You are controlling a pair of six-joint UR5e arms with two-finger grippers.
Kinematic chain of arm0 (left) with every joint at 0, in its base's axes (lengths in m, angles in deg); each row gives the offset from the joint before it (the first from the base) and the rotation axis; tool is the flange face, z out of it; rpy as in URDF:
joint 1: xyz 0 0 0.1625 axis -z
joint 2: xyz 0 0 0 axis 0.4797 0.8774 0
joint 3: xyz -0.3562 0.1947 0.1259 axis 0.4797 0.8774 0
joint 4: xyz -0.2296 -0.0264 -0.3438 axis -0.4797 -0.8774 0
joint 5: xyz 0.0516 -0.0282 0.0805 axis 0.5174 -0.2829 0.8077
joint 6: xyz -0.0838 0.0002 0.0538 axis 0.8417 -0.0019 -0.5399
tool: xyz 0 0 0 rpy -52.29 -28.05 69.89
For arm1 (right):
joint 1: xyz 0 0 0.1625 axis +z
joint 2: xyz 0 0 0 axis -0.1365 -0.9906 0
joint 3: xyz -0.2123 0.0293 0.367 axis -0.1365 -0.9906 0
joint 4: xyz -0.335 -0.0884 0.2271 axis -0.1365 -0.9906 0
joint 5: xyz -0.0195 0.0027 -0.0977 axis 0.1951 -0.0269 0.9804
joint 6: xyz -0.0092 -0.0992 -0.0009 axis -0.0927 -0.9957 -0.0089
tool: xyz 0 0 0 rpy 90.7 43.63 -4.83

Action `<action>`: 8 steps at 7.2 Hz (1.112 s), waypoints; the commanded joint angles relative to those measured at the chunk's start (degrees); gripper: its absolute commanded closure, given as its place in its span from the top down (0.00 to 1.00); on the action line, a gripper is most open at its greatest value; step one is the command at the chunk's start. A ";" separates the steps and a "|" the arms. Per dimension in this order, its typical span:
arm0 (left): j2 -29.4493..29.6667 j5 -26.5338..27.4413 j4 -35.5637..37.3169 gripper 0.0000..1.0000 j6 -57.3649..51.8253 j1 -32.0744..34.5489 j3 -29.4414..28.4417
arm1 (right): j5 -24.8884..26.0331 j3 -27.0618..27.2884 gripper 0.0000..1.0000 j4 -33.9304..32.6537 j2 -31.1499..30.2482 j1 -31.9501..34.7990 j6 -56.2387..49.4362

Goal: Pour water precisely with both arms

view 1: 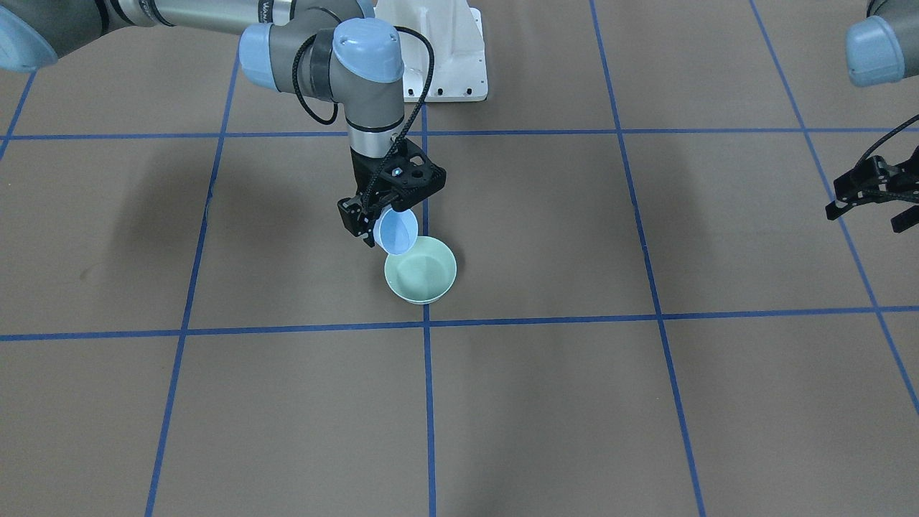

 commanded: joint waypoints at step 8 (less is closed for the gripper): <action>0.00 -1.13 0.00 1.00 0.00 0.00 -0.16 | -1.25 -1.85 0.00 -9.74 5.38 -0.01 -4.29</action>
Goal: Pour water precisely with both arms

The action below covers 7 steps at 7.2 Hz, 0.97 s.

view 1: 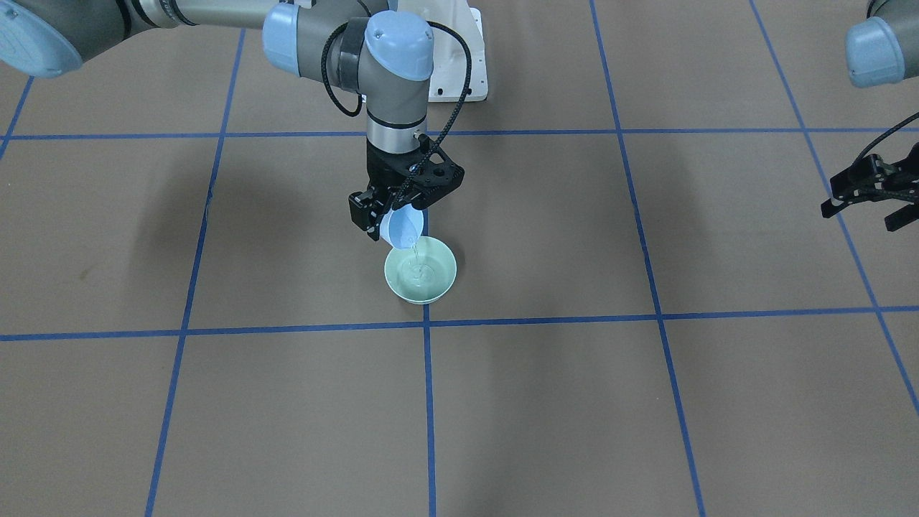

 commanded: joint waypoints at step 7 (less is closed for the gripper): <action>0.17 0.00 0.00 1.00 0.00 0.00 0.06 | -0.59 -0.34 0.00 6.42 -1.13 0.26 2.42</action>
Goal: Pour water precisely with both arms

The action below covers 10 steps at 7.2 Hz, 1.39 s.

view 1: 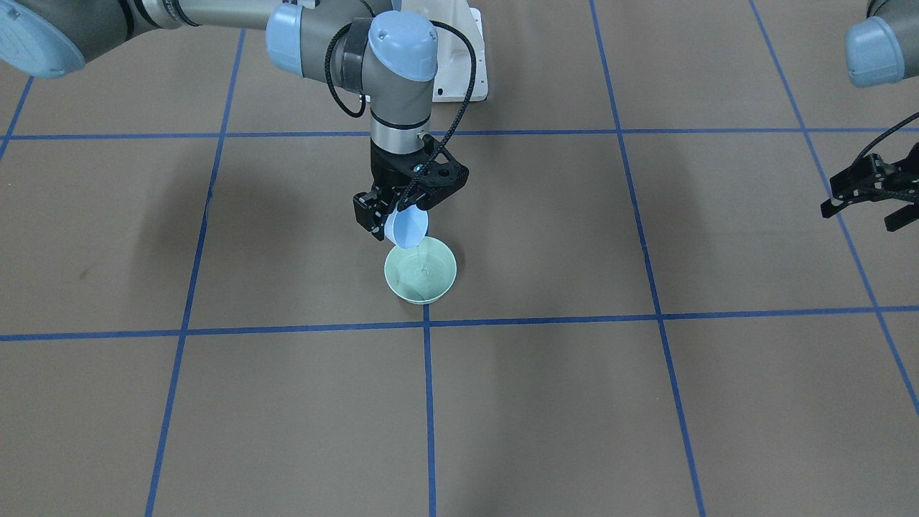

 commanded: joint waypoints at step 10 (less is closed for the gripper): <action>-0.02 -0.52 0.00 1.00 0.44 0.00 0.44 | 26.06 2.14 0.00 20.45 -2.66 -0.13 56.12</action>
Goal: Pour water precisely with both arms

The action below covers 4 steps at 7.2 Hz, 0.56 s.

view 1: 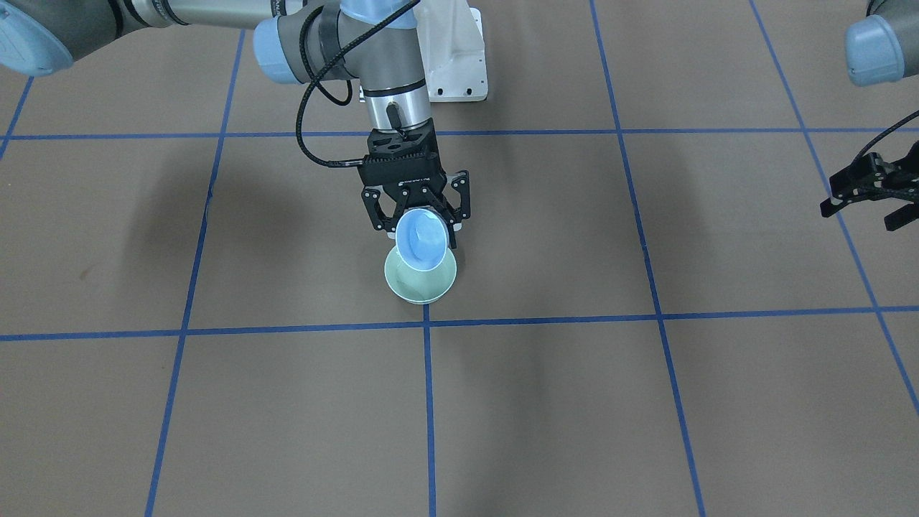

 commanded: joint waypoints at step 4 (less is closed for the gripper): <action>-0.05 -1.16 0.00 1.00 0.27 0.00 0.04 | 21.73 0.40 0.00 -1.65 -8.10 1.09 18.11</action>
